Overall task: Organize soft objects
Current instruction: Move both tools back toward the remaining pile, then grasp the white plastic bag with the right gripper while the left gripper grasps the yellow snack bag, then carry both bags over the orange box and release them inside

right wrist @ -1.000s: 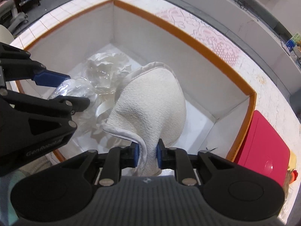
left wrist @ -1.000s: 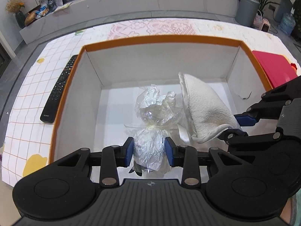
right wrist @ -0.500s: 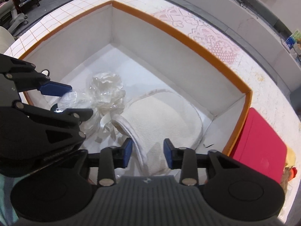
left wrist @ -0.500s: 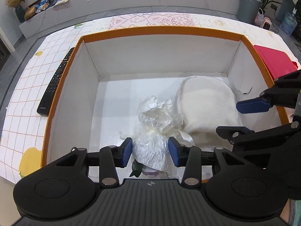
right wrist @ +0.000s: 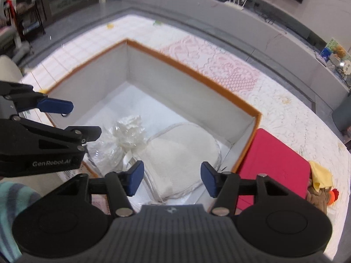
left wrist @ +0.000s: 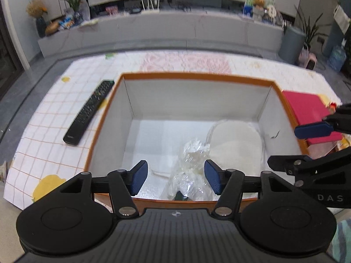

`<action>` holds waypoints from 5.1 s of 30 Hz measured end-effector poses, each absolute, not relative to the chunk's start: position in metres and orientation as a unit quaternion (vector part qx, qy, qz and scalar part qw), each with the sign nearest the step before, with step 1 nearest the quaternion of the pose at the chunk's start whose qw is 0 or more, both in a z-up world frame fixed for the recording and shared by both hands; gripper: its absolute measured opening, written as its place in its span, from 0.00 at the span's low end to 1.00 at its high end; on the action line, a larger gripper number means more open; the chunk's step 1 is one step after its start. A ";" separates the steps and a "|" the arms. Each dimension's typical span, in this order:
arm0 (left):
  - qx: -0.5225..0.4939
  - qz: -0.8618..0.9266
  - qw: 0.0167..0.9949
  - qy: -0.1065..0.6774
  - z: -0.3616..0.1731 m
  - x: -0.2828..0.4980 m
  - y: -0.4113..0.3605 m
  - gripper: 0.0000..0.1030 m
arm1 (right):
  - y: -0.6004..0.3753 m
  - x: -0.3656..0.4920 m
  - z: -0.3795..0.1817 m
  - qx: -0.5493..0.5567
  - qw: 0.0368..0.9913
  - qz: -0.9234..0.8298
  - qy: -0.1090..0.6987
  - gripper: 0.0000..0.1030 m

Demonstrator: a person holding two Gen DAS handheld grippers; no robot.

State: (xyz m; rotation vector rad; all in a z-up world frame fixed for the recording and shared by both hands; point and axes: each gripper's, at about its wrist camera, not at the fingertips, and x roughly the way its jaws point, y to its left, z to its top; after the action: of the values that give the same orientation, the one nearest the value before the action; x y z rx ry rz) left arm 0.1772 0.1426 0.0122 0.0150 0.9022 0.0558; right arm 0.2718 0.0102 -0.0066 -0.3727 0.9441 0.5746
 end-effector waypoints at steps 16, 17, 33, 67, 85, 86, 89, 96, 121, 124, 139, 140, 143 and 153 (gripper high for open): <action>0.016 -0.048 0.954 0.297 0.048 0.101 0.048 0.68 | -0.143 0.179 -0.005 -0.006 0.923 0.173 0.343 0.59; 0.017 -0.059 0.954 0.294 0.046 0.099 0.040 0.68 | -0.155 0.175 -0.007 0.003 0.926 0.162 0.342 0.59; 0.060 -0.186 0.927 0.322 -0.012 0.108 -0.096 0.68 | -0.299 0.150 -0.058 0.047 0.936 0.015 0.350 0.60; 0.146 -0.226 0.893 0.361 -0.060 0.174 -0.167 0.66 | -0.329 0.277 -0.106 0.045 0.885 0.101 0.452 0.29; 0.260 -0.308 0.869 0.286 -0.061 0.191 -0.206 0.79 | -0.367 0.264 -0.112 0.172 0.878 0.025 0.446 0.07; 0.288 -0.318 0.859 0.279 -0.063 0.189 -0.212 0.80 | -0.367 0.264 -0.112 0.173 0.879 0.025 0.444 0.07; 0.354 -0.331 0.833 0.267 -0.073 0.189 -0.225 0.80 | -0.366 0.262 -0.111 0.172 0.881 0.031 0.440 0.07; 0.445 -0.335 0.787 0.264 -0.100 0.190 -0.248 0.80 | -0.368 0.255 -0.107 0.182 0.884 0.042 0.429 0.07; 0.476 -0.268 0.807 0.224 -0.125 0.182 -0.257 0.44 | -0.360 0.251 -0.105 0.152 0.895 0.042 0.418 0.08; 0.425 -0.249 0.838 0.234 -0.108 0.185 -0.247 0.41 | -0.360 0.245 -0.101 0.144 0.902 0.026 0.406 0.07; 0.200 -0.205 0.918 0.275 -0.040 0.153 -0.189 0.37 | -0.343 0.202 -0.080 0.131 0.924 0.047 0.356 0.05; 0.186 -0.204 0.920 0.277 -0.036 0.150 -0.184 0.37 | -0.341 0.197 -0.079 0.130 0.924 0.050 0.355 0.05; 0.149 -0.195 0.928 0.281 -0.026 0.140 -0.168 0.37 | -0.333 0.184 -0.074 0.129 0.926 0.063 0.350 0.05; 0.037 -0.174 0.945 0.273 0.003 0.108 -0.103 0.37 | -0.289 0.146 -0.053 0.100 0.923 0.109 0.356 0.05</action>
State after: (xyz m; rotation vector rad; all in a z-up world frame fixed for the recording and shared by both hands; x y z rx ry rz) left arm 0.1082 -0.1026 0.0029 0.0764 0.5566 -0.3550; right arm 0.1459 -0.2886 -0.0533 0.2044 0.7319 0.2239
